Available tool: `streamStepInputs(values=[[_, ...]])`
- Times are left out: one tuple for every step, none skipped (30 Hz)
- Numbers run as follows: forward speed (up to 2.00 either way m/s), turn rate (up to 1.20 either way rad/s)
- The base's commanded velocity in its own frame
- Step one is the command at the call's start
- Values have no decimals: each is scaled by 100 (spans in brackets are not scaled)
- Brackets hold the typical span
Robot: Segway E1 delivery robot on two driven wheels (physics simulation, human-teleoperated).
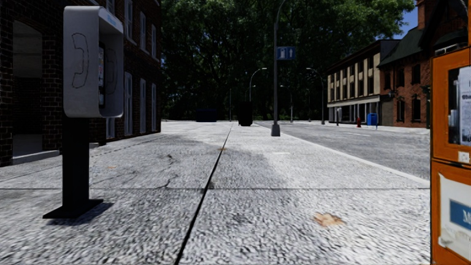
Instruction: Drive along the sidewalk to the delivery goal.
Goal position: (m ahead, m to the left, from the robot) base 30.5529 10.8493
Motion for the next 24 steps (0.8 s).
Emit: streamStepInputs(values=[[200,0],[200,0],[200,0],[200,0],[200,0],[200,0],[200,0],[200,0],[200,0],[200,0],[200,0],[200,0],[200,0],[200,0],[200,0],[200,0],[200,0],[200,0],[200,0],[200,0],[200,0],[200,0],[200,0],[200,0]])
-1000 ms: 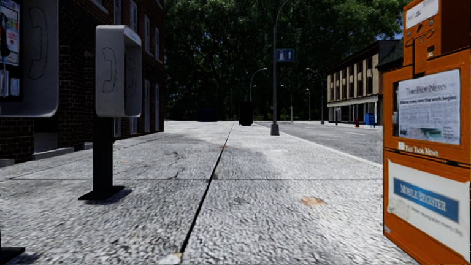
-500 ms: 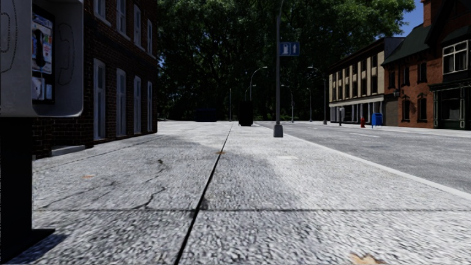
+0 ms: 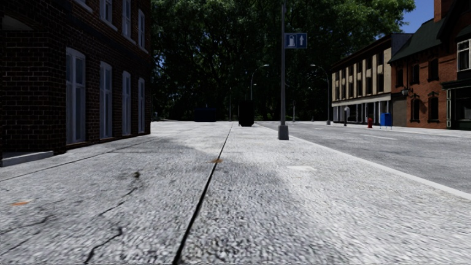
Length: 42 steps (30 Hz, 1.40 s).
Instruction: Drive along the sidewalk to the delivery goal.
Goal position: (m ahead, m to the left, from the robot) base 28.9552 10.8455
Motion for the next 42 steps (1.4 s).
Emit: streamStepInputs(values=[[200,0],[200,0],[200,0],[200,0],[200,0],[200,0],[200,0],[200,0],[200,0],[200,0],[200,0],[200,0],[200,0],[200,0],[200,0],[200,0],[200,0],[200,0],[200,0],[200,0],[200,0],[200,0],[200,0],[200,0],[200,0],[200,0],[200,0],[200,0],[200,0],[200,0],[200,0],[200,0],[200,0],[200,0],[200,0],[200,0],[200,0],[200,0],[200,0],[200,0],[200,0],[200,0]])
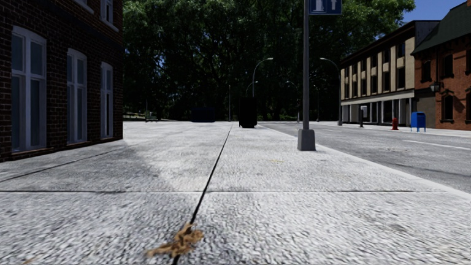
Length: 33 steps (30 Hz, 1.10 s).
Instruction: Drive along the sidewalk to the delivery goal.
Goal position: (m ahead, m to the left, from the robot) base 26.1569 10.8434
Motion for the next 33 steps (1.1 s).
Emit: streamStepInputs(values=[[200,0],[200,0],[200,0],[200,0],[200,0],[200,0],[200,0],[200,0],[200,0],[200,0],[200,0],[200,0],[200,0],[200,0],[200,0],[200,0],[200,0],[200,0],[200,0],[200,0],[200,0],[200,0],[200,0],[200,0],[200,0],[200,0],[200,0],[200,0],[200,0],[200,0],[200,0],[200,4],[200,6]])
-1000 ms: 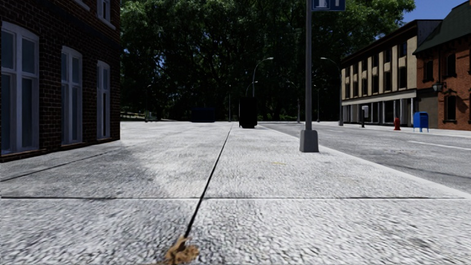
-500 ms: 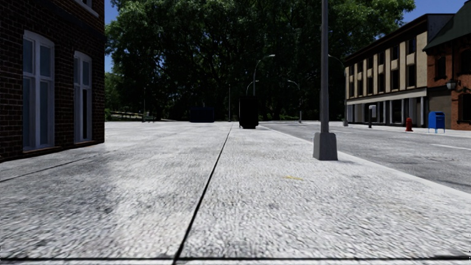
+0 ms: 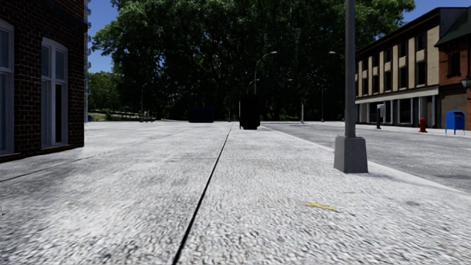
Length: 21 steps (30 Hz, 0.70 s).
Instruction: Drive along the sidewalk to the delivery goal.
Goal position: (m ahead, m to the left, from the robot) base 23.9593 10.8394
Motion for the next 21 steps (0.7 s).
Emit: streamStepInputs(values=[[200,6],[200,10],[200,16],[200,18],[200,22],[200,22],[200,26],[200,27],[200,27],[200,27],[200,27],[200,27],[200,27],[200,27],[200,27],[200,27],[200,27],[200,27],[200,27],[200,27],[200,27]])
